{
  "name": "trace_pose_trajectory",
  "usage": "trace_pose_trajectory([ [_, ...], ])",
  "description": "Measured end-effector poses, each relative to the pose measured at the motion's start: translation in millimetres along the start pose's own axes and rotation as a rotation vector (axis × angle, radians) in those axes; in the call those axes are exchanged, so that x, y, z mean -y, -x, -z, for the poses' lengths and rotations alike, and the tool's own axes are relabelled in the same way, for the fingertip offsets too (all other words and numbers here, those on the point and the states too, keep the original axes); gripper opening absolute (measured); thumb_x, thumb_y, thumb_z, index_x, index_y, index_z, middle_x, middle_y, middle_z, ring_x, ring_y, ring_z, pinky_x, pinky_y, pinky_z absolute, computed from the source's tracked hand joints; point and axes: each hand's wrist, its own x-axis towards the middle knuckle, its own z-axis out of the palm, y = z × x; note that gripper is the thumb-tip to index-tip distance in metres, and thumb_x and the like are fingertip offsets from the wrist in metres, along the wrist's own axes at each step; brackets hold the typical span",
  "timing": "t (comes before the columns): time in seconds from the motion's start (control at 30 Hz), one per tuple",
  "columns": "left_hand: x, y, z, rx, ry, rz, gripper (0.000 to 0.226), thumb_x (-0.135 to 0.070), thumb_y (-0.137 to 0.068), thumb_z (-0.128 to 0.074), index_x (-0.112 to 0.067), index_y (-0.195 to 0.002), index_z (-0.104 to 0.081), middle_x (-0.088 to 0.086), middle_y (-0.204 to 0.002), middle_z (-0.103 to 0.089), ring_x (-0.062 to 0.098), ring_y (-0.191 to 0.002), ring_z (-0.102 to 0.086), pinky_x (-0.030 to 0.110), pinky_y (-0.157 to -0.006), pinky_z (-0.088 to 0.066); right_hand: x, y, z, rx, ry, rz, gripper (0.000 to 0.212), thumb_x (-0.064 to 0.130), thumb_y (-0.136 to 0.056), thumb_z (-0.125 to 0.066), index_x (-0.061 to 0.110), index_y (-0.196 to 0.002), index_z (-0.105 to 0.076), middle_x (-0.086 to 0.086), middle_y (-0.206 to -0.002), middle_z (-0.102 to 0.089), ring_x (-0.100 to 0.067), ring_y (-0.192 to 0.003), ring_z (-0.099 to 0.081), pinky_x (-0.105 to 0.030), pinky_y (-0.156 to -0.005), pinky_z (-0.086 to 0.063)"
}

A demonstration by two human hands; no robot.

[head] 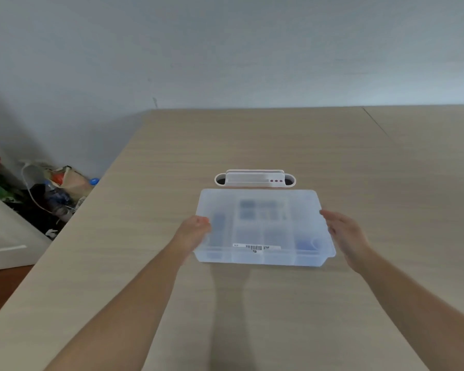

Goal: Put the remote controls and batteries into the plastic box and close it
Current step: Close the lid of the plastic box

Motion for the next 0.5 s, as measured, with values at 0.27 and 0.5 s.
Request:
trace_pose_trajectory([
  [0.27,26.5,33.2,-65.4,0.059,-1.142,-0.499,0.071,-0.041,-0.095,-0.044,-0.015,-0.154,-0.015,0.004,-0.164,-0.003,0.019,-0.152,-0.003,0.034,-0.122,-0.008,-28.7,35.2,-62.0,0.209,0.949,0.459,0.053,0.02,-0.096,-0.042,0.023,-0.147,-0.029,0.002,-0.16,-0.017,-0.017,-0.148,-0.014,-0.033,-0.119,-0.011],
  [0.5,63.8,35.7,-59.3,0.088,-1.316,-0.551,0.089,-0.054,-0.093,-0.04,-0.022,-0.153,0.018,0.001,-0.161,0.025,0.018,-0.15,0.02,0.041,-0.122,0.008,-79.9,47.5,-63.4,0.206,1.379,0.659,0.103,0.045,-0.078,-0.059,0.028,-0.144,0.018,-0.001,-0.153,0.014,-0.026,-0.148,-0.001,-0.05,-0.116,-0.007],
])
